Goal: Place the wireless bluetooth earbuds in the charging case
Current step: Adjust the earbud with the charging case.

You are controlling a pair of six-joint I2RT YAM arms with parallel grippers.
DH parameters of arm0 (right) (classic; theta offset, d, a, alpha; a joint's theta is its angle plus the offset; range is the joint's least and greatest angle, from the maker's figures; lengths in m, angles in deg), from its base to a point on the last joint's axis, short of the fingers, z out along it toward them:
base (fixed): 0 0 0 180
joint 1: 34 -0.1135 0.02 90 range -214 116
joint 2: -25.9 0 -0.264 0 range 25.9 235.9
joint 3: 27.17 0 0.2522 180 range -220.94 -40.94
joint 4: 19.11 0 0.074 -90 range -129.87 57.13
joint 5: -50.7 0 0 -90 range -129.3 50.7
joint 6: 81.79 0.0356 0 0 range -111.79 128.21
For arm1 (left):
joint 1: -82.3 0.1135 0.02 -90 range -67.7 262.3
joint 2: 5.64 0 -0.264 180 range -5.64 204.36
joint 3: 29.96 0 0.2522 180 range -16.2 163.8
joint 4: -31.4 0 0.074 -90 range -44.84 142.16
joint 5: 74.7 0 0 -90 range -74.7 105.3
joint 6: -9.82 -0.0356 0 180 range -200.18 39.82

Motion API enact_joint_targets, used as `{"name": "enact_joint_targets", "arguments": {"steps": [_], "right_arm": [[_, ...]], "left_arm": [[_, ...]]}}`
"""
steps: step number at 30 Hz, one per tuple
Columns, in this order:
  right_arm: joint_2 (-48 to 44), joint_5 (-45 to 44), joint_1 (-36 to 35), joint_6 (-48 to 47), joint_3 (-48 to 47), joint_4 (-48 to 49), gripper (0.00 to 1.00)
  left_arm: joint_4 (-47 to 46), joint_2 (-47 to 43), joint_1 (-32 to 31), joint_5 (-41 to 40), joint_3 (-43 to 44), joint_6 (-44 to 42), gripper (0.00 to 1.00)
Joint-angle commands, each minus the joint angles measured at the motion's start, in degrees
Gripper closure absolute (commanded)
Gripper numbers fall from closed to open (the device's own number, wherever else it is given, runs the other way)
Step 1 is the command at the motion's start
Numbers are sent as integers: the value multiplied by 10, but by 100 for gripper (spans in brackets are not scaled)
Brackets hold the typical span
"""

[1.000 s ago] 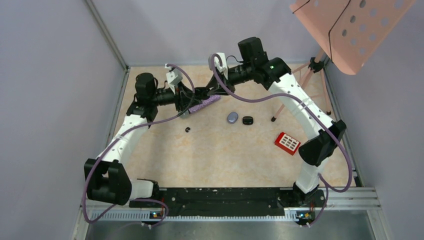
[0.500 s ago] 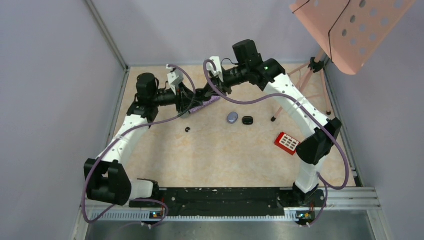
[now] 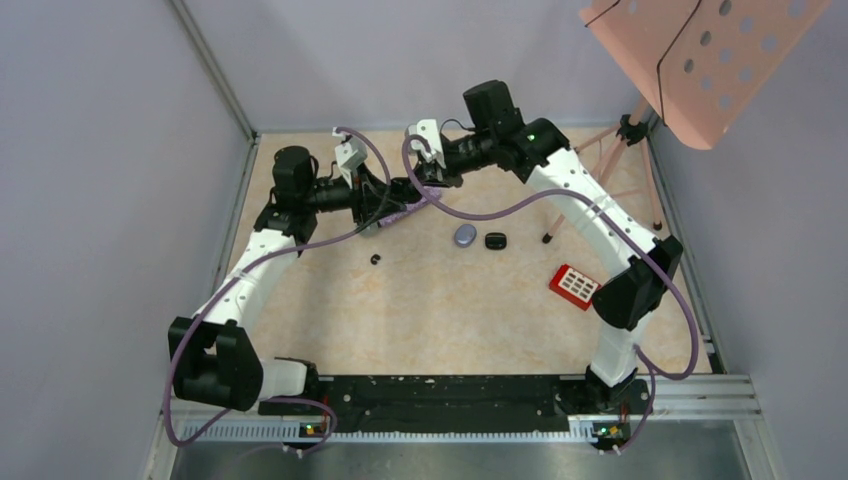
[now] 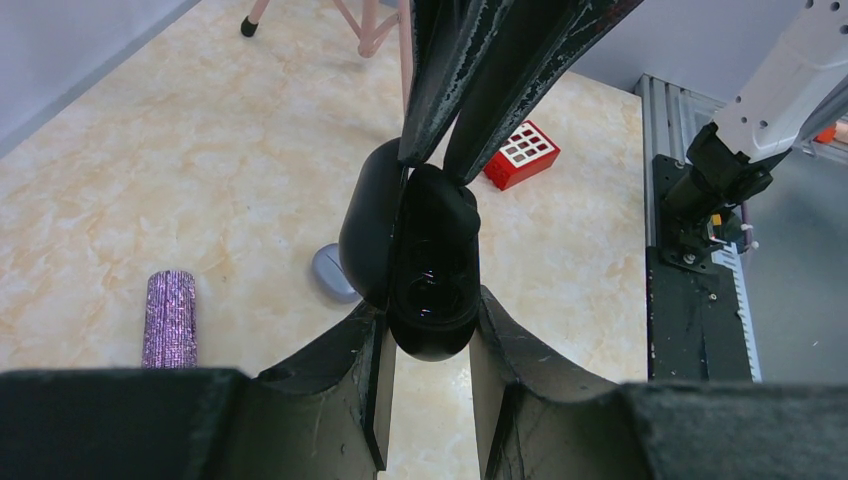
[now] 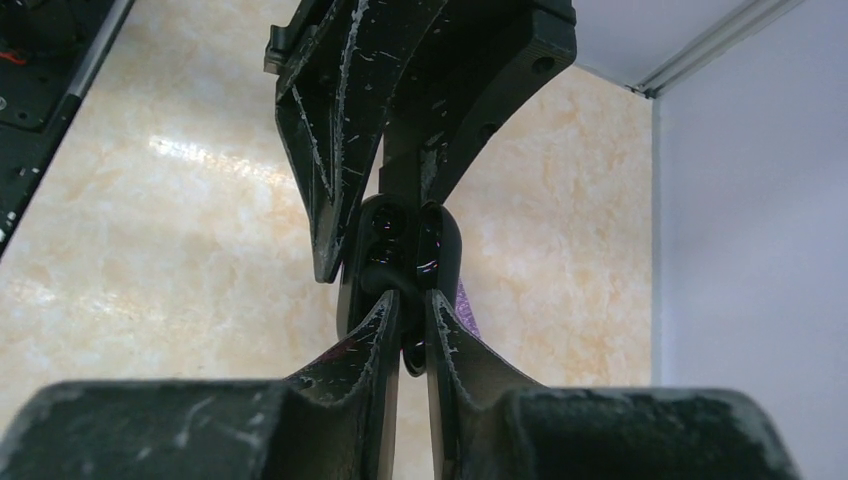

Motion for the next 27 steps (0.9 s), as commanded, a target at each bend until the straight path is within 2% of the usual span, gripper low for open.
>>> {"name": "enact_joint_targets", "arguments": {"steps": [1,8,13,16,19,22,27], "right_arm": [[-11,-11,-18,-46,0,-16,89],[-40,-13,-20,-42,33,36,99],[-48,-11,-20,-27,39,56,100],[-51,-10,-20,-23,39,53,83],[-51,-11,-20,-35,39,40,75],[-44,-10,-20,-45,32,24,71],[-30,-5,-20,-57,10,-1,73]], "left_arm": [[-47,-8,-2,3,28,9,100],[-40,-5,-2,-15,25,9,100],[-25,-4,-2,-23,24,6,100],[-11,-2,-2,-24,27,-8,100],[7,-1,-2,-23,33,-23,100],[12,-1,-2,-19,35,-29,100],[9,-2,-2,-19,36,-25,100]]}}
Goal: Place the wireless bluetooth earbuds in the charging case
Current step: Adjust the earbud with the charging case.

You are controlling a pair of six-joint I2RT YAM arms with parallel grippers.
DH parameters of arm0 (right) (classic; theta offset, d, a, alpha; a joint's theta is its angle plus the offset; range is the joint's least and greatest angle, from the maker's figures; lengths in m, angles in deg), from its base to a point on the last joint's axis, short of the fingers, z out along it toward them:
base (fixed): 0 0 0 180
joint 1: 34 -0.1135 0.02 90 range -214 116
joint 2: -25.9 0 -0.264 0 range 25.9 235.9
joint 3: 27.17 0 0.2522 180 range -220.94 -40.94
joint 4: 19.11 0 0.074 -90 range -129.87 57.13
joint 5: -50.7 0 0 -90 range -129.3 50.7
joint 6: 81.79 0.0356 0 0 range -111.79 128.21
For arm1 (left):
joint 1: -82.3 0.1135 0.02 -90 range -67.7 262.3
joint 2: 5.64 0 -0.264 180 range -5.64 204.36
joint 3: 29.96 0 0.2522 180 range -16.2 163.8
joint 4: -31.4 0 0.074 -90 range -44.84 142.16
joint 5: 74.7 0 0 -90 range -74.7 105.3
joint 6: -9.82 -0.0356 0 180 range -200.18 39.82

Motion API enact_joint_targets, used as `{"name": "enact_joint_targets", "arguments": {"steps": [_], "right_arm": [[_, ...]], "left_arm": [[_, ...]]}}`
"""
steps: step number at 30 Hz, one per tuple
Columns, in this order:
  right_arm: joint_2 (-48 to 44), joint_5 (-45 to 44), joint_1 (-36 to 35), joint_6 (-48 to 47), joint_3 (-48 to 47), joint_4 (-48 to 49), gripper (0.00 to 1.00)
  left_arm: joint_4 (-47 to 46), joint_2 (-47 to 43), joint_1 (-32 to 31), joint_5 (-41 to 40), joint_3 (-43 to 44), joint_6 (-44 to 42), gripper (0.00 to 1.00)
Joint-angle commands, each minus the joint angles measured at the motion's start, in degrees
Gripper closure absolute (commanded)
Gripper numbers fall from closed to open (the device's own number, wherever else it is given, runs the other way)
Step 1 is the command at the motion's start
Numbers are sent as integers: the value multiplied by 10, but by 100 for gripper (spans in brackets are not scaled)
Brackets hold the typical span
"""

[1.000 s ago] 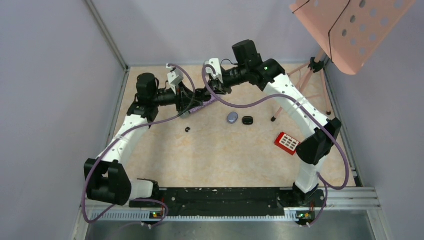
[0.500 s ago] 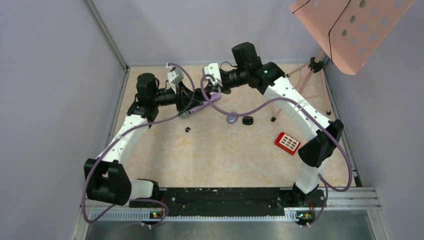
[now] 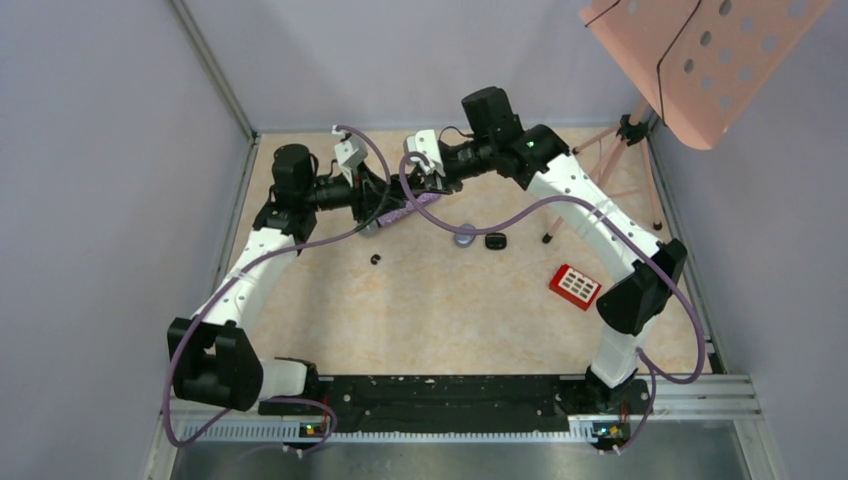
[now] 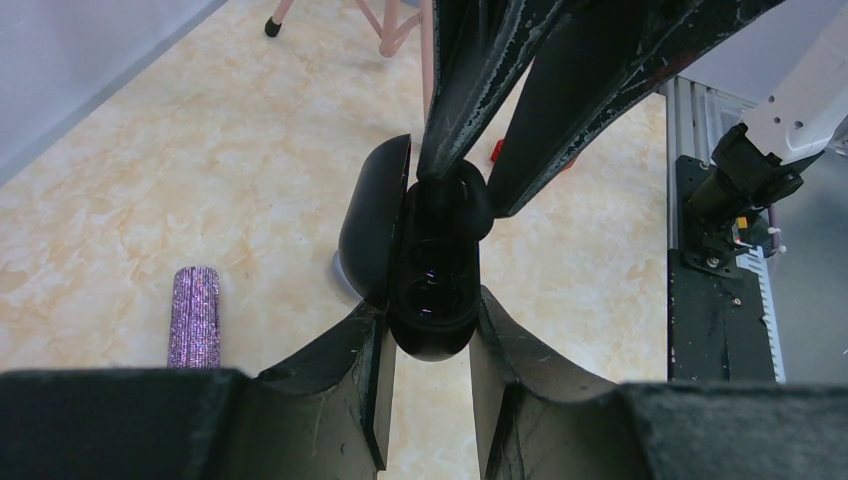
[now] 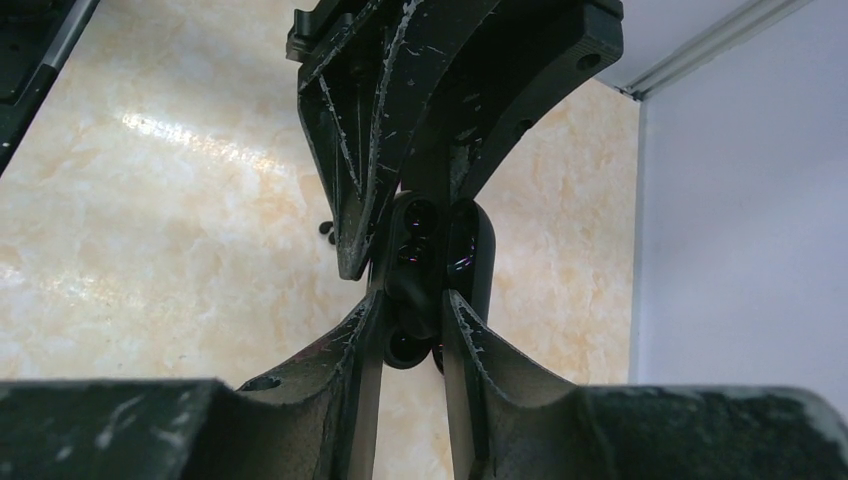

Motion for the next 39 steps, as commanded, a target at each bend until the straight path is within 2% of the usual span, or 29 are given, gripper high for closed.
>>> {"name": "enact_joint_targets", "arguments": {"steps": [1,6,10,16,20,25,39], "right_arm": [[-7,19,-8,-24,-31,-27,75],[-4,17,-8,-25,-38,-32,81],[3,11,-8,-7,-56,-28,91],[41,22,-8,118,-104,0,98],[67,32,-8,151,-139,-21,99],[74,44,-8,158,-139,-23,100],[68,32,-8,115,-142,-39,100]], "left_arm": [[-6,-3,-2,3,24,-9,100],[-1,-4,-2,3,24,-15,100],[5,-4,-2,4,20,-27,100],[28,-8,-5,14,22,-72,100],[31,-9,-6,15,26,-80,100],[24,-6,-6,20,31,-70,100],[22,-4,-6,5,32,-60,100]]}}
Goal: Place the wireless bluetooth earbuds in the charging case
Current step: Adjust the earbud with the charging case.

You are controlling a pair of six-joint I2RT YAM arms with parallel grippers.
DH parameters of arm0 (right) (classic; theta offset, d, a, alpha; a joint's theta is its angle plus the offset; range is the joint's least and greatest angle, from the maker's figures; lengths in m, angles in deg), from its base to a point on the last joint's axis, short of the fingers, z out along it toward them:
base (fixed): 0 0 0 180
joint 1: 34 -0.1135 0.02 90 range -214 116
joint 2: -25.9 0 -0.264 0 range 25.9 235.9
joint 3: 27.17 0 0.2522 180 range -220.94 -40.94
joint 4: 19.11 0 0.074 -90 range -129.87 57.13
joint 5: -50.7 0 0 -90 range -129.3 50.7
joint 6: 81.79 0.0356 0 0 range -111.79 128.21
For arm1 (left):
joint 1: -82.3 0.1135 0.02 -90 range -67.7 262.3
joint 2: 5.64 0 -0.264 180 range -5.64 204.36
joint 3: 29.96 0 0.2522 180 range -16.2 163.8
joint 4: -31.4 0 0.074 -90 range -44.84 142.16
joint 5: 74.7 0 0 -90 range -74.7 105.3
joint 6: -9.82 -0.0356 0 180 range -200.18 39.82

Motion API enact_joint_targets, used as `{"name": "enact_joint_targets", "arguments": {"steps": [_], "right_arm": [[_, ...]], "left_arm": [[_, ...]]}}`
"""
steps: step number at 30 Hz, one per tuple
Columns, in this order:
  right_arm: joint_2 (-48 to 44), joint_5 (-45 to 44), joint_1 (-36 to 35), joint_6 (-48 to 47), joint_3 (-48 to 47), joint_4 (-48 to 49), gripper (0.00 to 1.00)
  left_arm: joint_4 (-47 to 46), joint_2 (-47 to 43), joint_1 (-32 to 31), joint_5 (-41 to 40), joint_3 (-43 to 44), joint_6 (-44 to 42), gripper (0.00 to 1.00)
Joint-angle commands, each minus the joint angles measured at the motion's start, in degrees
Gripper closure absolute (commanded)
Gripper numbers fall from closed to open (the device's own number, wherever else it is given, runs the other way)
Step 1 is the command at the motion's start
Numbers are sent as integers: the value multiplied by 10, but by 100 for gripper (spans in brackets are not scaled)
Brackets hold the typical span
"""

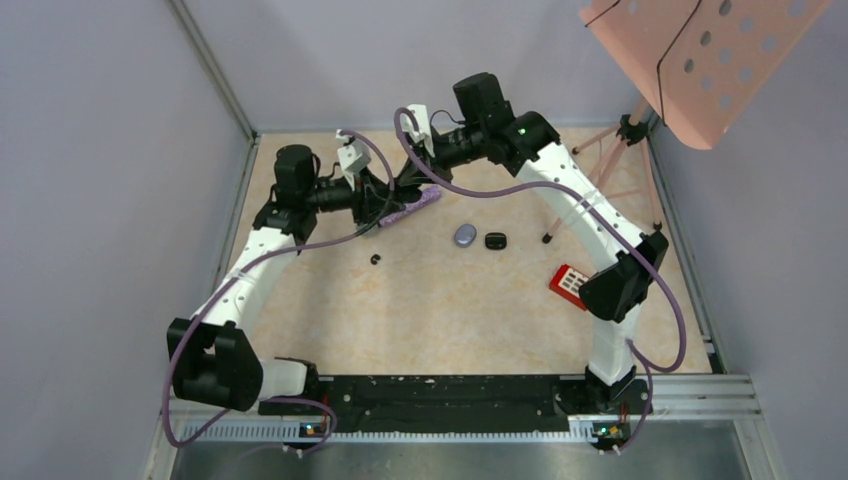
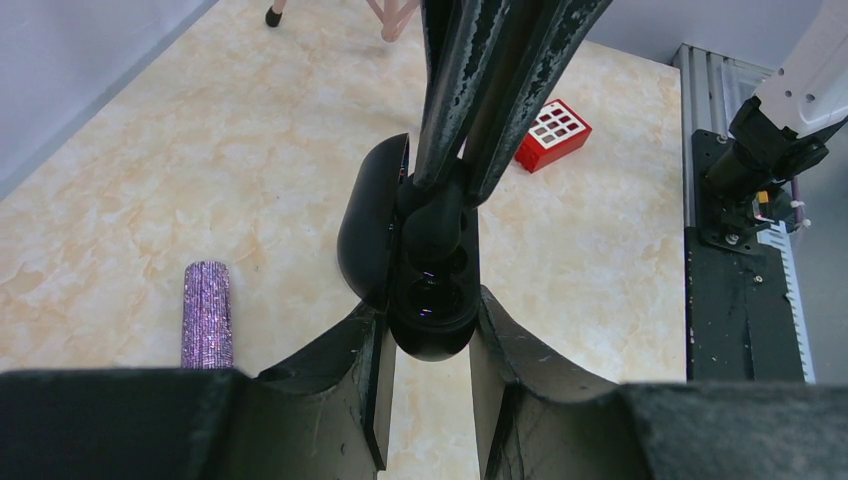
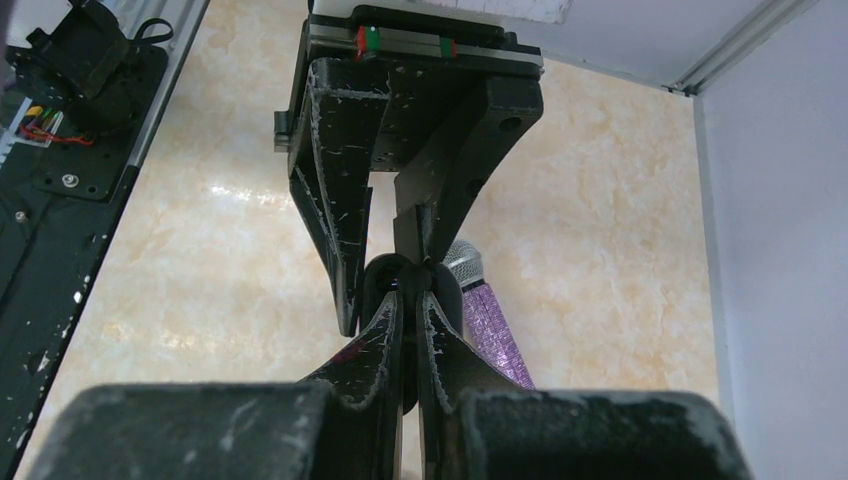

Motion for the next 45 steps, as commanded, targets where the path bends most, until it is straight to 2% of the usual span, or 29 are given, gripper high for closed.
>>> {"name": "enact_joint_targets", "arguments": {"steps": [1,13,37,41,45], "right_arm": [[-1,-7,-7,-25,-21,-5,100],[0,-10,-11,-35,-2,-8,100],[41,-16,-17,-34,-35,-43,100],[42,-25,-18,-21,-50,-39,77],[16,-33,-14,-14,-58,-25,69]], "left_arm": [[-27,-5,-2,8,27,2,100],[-60,-4,-2,8,28,31,100],[-74,-5,-3,19,29,35,100],[-60,-3,-3,17,30,22,100],[-36,-4,-2,16,31,-1,100]]}}
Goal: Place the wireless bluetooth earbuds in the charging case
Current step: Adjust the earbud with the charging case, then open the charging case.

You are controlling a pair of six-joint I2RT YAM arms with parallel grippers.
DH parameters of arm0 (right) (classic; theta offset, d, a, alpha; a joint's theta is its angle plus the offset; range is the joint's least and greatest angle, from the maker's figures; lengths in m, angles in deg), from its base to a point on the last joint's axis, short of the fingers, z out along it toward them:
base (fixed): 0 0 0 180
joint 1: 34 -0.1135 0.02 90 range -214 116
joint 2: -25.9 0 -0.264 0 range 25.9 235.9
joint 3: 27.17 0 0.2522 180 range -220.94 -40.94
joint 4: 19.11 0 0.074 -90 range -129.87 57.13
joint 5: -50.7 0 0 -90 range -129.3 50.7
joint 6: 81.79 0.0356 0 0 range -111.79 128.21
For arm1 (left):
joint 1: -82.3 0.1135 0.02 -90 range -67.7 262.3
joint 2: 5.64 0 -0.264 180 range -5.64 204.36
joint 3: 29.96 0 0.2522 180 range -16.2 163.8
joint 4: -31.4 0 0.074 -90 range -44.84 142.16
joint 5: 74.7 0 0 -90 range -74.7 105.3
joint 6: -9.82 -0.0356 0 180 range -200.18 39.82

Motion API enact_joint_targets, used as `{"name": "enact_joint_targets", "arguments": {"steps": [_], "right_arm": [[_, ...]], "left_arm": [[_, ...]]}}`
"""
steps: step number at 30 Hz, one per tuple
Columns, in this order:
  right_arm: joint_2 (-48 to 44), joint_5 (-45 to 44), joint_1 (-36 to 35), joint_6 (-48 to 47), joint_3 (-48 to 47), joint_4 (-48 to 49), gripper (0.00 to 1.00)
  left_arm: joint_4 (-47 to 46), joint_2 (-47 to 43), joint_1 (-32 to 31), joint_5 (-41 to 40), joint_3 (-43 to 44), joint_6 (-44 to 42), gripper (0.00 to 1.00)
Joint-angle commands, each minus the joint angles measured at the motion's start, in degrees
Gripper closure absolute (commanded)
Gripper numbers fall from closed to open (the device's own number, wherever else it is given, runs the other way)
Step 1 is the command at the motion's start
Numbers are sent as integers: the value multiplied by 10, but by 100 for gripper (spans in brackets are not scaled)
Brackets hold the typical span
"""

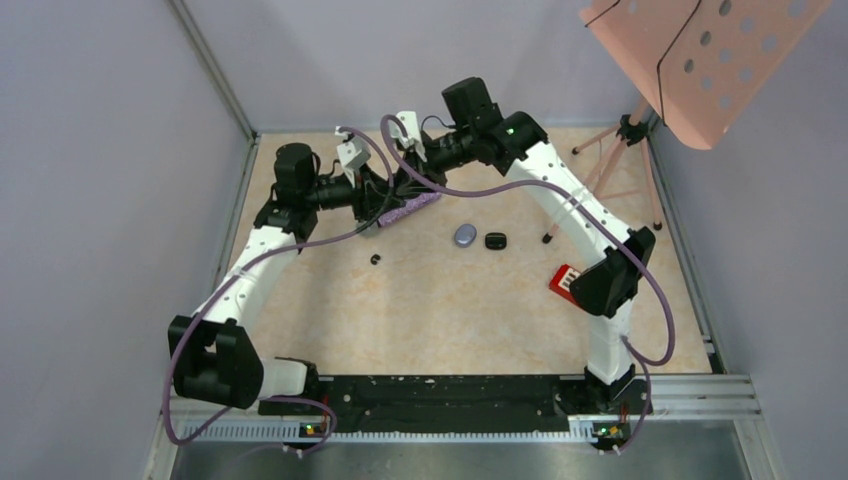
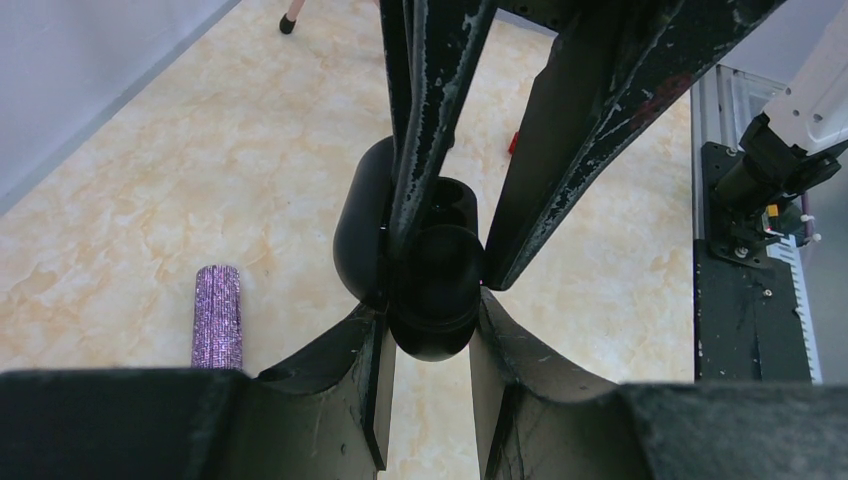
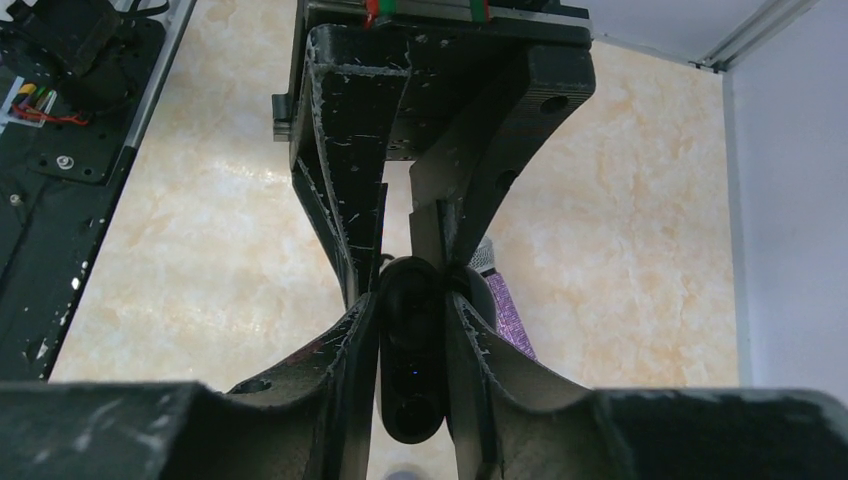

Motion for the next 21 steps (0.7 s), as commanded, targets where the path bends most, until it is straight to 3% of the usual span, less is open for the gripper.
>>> {"name": "enact_joint_targets", "arguments": {"steps": [1,7,14,18,21], "right_arm": [[-27,-18,-2,15,-29,21,68],[-76,-32,23,80,11,109,63],[-76,-31,26,108,49,147,61],[-82,-15,27,108,56,145,46],[-89,0,27,95,73,135,42]], "left_arm": [[-8,-10,-2,25,27,-30,100],[8,-9,-2,25,26,-33,100],[3,-6,-2,27,31,-28,100],[5,-5,-1,26,32,-22,100],[0,-6,-1,27,30,-14,100]]}}
